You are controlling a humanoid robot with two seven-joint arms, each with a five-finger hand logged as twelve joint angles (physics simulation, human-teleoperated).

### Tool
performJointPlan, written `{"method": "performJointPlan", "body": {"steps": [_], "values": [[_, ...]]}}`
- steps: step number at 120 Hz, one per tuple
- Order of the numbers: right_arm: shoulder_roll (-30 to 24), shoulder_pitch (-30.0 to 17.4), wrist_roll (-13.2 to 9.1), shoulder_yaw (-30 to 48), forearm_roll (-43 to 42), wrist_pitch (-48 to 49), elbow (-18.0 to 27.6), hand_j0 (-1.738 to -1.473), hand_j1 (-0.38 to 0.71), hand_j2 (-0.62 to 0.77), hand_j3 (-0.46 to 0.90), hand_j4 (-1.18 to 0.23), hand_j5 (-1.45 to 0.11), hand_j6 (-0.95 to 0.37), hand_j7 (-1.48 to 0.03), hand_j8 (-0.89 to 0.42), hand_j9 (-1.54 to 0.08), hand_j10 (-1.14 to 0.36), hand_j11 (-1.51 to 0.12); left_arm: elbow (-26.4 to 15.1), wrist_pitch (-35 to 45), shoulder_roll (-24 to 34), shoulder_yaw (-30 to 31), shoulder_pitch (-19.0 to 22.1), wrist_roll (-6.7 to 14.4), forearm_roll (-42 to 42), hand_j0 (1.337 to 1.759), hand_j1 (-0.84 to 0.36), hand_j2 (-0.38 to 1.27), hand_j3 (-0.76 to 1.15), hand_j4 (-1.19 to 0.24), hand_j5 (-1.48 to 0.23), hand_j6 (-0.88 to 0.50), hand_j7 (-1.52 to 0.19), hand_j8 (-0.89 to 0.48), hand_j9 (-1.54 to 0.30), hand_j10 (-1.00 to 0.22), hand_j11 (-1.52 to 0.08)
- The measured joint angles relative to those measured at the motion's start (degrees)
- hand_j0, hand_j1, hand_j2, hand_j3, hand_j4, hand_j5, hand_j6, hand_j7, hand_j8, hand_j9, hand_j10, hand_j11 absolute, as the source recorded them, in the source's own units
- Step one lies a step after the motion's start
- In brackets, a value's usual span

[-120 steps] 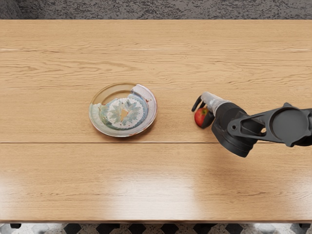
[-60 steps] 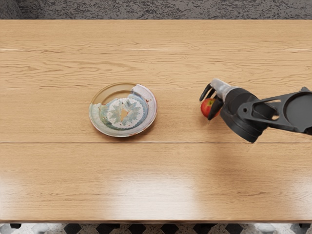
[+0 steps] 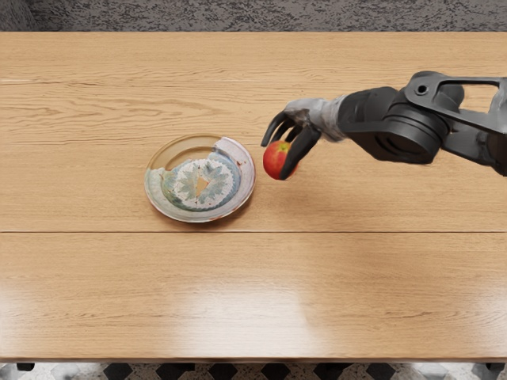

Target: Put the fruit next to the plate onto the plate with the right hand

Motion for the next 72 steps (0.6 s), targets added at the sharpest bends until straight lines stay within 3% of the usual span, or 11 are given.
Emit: {"method": "performJointPlan", "body": {"steps": [46,72], "values": [[16.88,-1.2,-0.02,3.11,0.06,1.42,-14.08,-1.658,0.37,0.51,0.0,-0.65,-0.99,-0.42,-0.91,-0.33,-0.97,-0.51,-0.96,0.01,-0.01,0.0,0.0,0.0,0.0,0.02,1.658,0.07,0.05,0.0,-0.23,-0.3,-0.23,-0.3,-0.23,-0.3,-0.23,-0.3],[22.37,-3.2,2.14,5.13,-1.29,1.51,-19.13,-1.658,0.36,0.51,0.0,-0.65,-0.98,-0.43,-0.91,-0.34,-0.97,-0.53,-0.96,0.01,-0.01,0.0,0.0,0.0,0.0,0.0,1.658,0.07,0.05,0.0,-0.23,-0.3,-0.23,-0.3,-0.23,-0.3,-0.23,-0.3]]}}
